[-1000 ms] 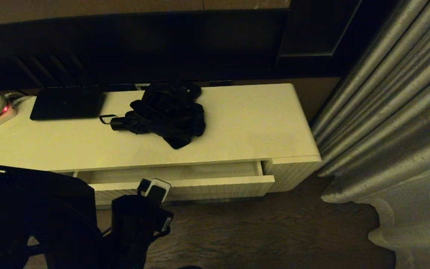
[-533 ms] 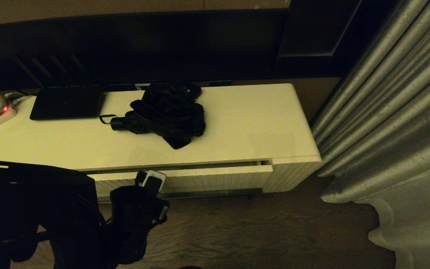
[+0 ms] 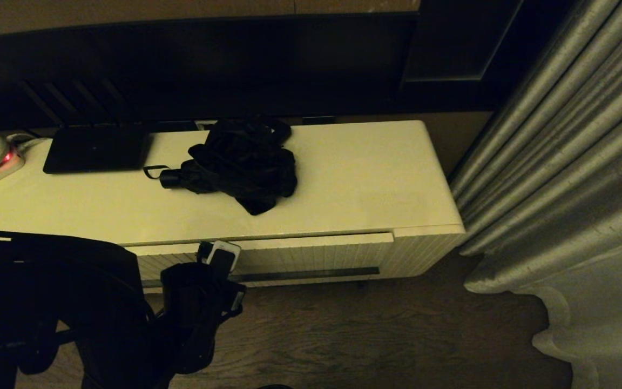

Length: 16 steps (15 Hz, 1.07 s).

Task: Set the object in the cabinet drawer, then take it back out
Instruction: Close the drawer

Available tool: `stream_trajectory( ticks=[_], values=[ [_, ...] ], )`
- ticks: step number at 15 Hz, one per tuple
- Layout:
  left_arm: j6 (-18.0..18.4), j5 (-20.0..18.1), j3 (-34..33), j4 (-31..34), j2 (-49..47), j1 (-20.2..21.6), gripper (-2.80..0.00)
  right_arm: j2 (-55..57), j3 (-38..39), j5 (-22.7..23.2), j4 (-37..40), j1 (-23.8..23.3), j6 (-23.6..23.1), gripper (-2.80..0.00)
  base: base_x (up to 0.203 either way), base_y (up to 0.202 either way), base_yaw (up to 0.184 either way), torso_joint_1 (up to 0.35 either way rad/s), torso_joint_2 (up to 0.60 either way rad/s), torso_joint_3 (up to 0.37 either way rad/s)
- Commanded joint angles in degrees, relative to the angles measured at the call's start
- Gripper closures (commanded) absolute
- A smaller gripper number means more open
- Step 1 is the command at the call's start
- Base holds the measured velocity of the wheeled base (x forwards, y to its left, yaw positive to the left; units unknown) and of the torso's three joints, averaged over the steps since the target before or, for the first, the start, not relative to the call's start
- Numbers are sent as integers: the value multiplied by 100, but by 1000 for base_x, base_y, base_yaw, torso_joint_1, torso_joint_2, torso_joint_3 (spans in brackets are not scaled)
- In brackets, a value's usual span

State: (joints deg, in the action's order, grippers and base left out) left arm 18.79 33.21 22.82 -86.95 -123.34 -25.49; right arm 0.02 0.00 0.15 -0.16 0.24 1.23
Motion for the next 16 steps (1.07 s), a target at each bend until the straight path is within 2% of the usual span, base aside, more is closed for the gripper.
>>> stream_trajectory(
  ticks=[1, 6, 13, 16],
  values=[
    [20, 56, -3, -71, 87, 18, 0, -2, 9, 2, -2, 2, 0, 0, 0, 0, 0, 0, 0, 0],
    [118, 57, -832, -71, 1104, 0, 0, -2, 9, 2, -2, 2, 0, 0, 0, 0, 0, 0, 0, 0],
    [264, 116, -1947, 56, 3324, 50, 0, -2, 9, 2, -2, 2, 0, 0, 0, 0, 0, 0, 0, 0],
    [381, 475, -2242, 325, 4341, 66, 0, -2, 9, 2, -2, 2, 0, 0, 0, 0, 0, 0, 0, 0]
  ],
)
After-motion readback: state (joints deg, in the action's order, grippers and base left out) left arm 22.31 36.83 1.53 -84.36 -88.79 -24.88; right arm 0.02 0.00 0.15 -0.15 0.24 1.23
